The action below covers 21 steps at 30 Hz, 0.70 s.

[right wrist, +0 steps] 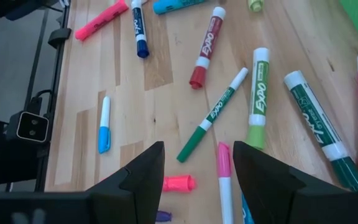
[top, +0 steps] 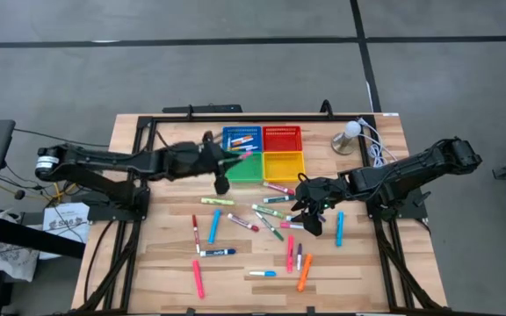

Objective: Pick & Place Markers
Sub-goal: Put the top small pink marker into the blue bin

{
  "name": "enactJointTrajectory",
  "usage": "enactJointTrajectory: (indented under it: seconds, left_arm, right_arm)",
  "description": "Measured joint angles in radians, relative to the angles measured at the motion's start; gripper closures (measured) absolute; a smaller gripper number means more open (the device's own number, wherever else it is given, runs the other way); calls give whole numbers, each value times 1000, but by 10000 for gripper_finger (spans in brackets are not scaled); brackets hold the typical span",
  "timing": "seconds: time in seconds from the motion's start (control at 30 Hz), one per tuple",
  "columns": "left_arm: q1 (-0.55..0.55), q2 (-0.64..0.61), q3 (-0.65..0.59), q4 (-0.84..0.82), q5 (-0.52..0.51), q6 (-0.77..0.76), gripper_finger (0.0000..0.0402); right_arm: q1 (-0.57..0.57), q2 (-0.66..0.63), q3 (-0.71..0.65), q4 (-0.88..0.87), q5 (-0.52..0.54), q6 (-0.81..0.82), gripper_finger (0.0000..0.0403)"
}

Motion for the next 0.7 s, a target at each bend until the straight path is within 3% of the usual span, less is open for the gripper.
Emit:
enactJointTrajectory:
  seconds: [0.27,0.57,0.7]
  left_arm:
    - [145,-2,0,102,-2,145,346]
    - [269,4,0,110,1,149,346]
    - [288,4,0,114,51,149,347]
  right_arm:
    - [0,0,0,-3,0,0,221]
    - [0,0,0,-3,0,0,221]
    - [0,0,0,-3,0,0,221]
